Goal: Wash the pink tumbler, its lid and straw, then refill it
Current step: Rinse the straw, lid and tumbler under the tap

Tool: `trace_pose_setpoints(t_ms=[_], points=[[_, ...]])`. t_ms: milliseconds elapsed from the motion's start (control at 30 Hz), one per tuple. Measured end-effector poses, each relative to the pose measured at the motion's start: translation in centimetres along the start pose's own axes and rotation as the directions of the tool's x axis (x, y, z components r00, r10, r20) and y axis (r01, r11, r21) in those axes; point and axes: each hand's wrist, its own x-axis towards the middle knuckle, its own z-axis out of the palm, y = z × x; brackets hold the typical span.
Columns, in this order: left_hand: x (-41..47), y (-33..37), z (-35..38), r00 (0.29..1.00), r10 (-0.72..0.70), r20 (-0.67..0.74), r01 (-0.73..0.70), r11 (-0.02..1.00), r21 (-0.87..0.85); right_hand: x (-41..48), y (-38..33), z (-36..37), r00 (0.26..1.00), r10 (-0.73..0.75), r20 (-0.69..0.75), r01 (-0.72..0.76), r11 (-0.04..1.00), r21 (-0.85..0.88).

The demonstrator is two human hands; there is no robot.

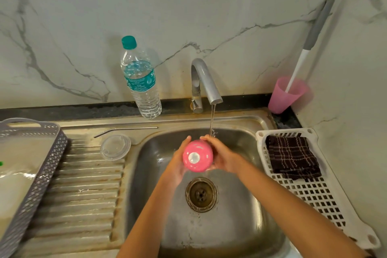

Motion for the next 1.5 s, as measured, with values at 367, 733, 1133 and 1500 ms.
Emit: trace_pose_setpoints(t_ms=[367, 733, 1133, 1500], points=[[-0.4, 2.8, 0.8, 0.935, 0.264, -0.236, -0.096, 0.831, 0.548, -1.3, -2.7, -2.5, 0.986, 0.023, 0.165, 0.082, 0.794, -0.602], [-2.2, 2.0, 7.1, 0.743, 0.617, 0.259, -0.273, -0.074, 0.959, 2.6, 4.4, -1.5, 0.886, -0.424, -0.189, 0.238, 0.765, -0.598], [-2.2, 1.0, 4.3, 0.441, 0.827, 0.350, -0.651, 0.026, 0.758, 1.5, 4.2, -0.5, 0.790, -0.558, -0.252, 0.398, 0.781, -0.482], [-3.3, 0.7, 2.2, 0.684, 0.728, 0.046, -0.524, 0.447, 0.725, 0.1, 4.5, -0.3, 0.843, -0.507, -0.180, 0.349, 0.769, -0.536]])
